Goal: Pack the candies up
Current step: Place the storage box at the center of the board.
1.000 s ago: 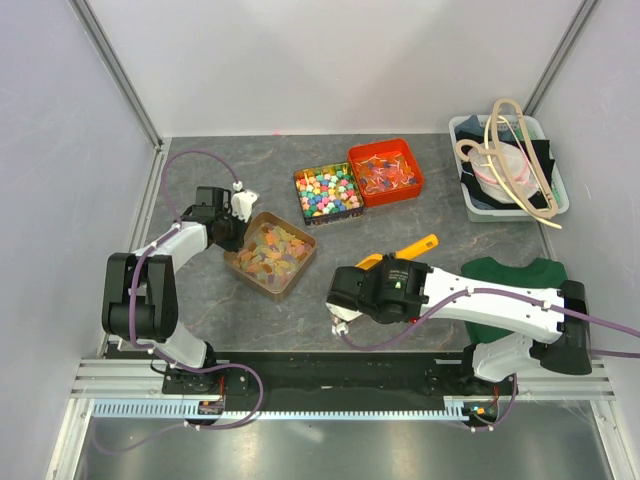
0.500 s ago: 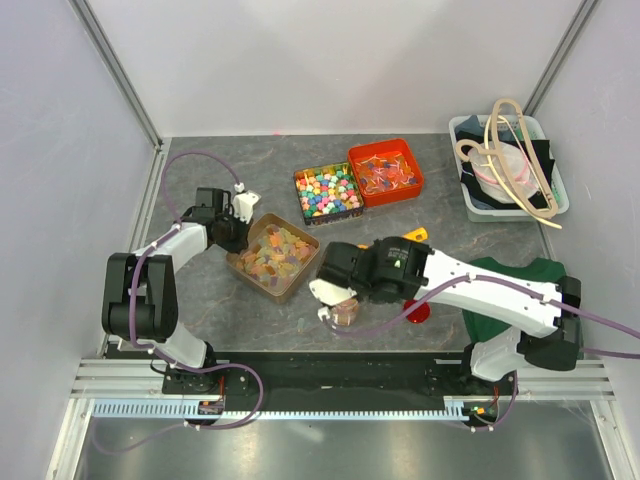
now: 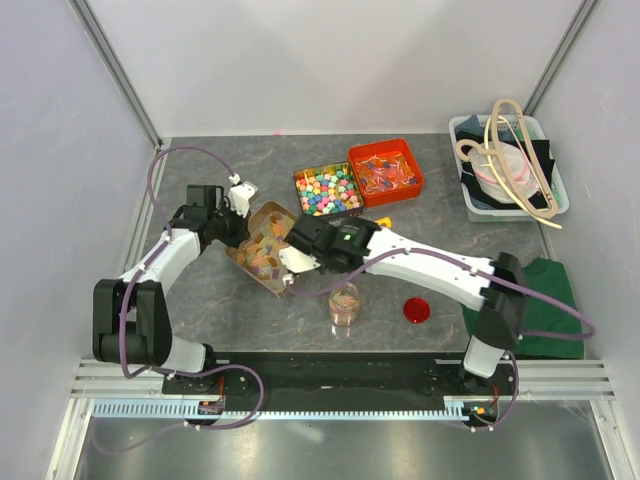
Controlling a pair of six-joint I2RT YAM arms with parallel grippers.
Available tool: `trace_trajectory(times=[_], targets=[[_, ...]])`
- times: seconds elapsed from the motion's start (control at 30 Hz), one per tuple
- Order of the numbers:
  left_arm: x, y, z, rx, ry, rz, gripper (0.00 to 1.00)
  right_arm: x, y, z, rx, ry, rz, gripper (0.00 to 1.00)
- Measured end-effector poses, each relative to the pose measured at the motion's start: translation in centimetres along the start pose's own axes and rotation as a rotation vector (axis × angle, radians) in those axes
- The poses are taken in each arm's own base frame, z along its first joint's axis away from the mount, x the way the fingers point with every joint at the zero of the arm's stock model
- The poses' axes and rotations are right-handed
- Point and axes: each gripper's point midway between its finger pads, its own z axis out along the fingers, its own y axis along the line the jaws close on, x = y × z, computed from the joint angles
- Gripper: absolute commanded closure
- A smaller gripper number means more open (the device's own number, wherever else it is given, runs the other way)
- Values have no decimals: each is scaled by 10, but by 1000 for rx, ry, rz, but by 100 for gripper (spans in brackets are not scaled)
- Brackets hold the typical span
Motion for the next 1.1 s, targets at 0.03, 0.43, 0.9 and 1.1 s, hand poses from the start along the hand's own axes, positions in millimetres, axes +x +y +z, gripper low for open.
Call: trace_trajectory(times=[0.03, 0.43, 0.9, 1.1], targets=[[-2, -1, -2, 0, -8, 4, 98, -4, -2, 7, 11, 9, -5, 100], [7, 4, -3, -93, 57, 58, 98, -34, -45, 50, 231, 101, -77, 100], [-7, 22, -29, -318, -33, 154, 98, -52, -39, 63, 314, 184, -238, 100], [-10, 18, -31, -310, -56, 181, 98, -63, -40, 61, 342, 206, -298, 100]])
